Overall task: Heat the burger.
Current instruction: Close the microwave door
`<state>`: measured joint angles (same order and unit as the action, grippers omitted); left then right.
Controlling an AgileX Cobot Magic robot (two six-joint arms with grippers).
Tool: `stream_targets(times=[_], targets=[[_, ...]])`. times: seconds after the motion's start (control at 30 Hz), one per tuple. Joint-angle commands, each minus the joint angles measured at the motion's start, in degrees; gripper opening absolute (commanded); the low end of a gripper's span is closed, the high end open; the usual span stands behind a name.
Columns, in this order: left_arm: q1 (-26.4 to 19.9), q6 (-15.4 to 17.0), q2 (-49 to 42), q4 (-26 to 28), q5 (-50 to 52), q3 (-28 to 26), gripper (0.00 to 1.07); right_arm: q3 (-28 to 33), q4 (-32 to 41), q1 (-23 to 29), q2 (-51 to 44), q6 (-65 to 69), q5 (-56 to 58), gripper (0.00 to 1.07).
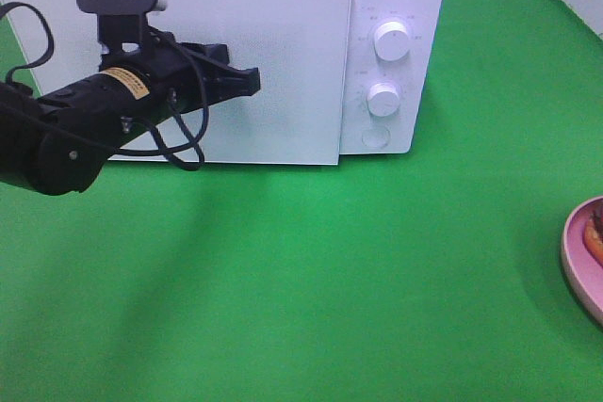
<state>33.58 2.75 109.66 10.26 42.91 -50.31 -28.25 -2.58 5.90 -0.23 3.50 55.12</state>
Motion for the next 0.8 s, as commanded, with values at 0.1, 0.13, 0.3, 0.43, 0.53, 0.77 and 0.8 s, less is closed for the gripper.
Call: stream_targets(times=[0.1, 0.13, 0.3, 0.43, 0.53, 0.77, 0.8], targets=[[-0.5, 0.0, 2.5, 2.3, 1.4, -5.2, 0.0, 0.0, -0.1, -0.5, -1.5, 0.5, -0.3, 0.76], [-0.5, 0.0, 3.4, 2.3, 1.3, -6.5, 0.0, 0.0, -0.1, -0.5, -1.5, 0.5, -0.3, 0.76], [-0.6, -0.5, 5.2, 2.5, 1.5, -9.3, 0.0, 0.0, -0.1, -0.5, -1.5, 0.5, -0.3, 0.76], [-0.7, -0.9, 5.6, 2.2, 0.7, -10.3, 0.0, 0.0, -0.1, -0.5, -1.5, 0.5, -0.3, 0.76], [-0.4, -0.8, 5.4, 1.8, -0.1, -10.1, 0.0, 0.0, -0.1, -0.5, -1.5, 0.5, -0.3, 0.76], [3.4, -1.0, 3.3, 1.7, -4.1, -6.8, 0.0, 0.0, -0.1, -0.5, -1.5, 0.5, -0.3, 0.76], [4.5, -1.0, 1.9, 1.8, -5.2, -4.9, 0.0, 0.0, -0.1, -0.5, -1.5, 0.5, -0.3, 0.76]])
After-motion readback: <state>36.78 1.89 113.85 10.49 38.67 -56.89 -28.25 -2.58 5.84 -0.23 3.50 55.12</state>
